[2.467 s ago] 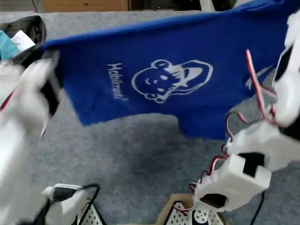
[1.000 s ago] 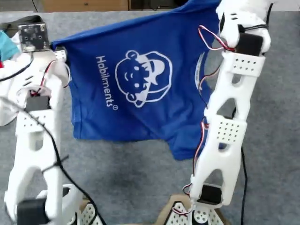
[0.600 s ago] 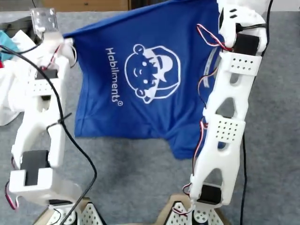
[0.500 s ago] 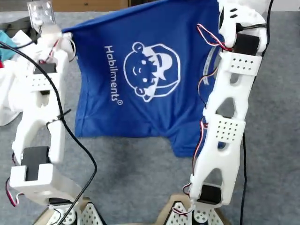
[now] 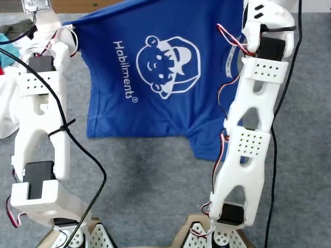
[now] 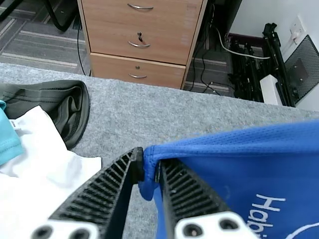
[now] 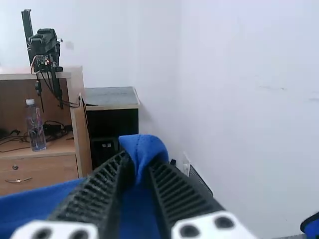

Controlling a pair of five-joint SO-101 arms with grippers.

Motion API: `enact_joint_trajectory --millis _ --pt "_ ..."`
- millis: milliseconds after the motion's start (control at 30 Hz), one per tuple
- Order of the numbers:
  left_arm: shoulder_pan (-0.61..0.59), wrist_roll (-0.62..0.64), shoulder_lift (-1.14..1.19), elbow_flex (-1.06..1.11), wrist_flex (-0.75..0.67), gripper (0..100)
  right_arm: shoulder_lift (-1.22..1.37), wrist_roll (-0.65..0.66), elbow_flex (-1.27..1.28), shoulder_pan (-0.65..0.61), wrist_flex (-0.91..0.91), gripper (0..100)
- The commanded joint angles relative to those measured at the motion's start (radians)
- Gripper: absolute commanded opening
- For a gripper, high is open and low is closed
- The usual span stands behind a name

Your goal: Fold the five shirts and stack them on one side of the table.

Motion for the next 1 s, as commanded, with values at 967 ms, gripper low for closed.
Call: enact_joint_trajectory --millis 967 --pt "0.072 -0.238 -0.002 0.189 0.669 2 -0.142 0.009 -0.013 0.166 1.073 0.6"
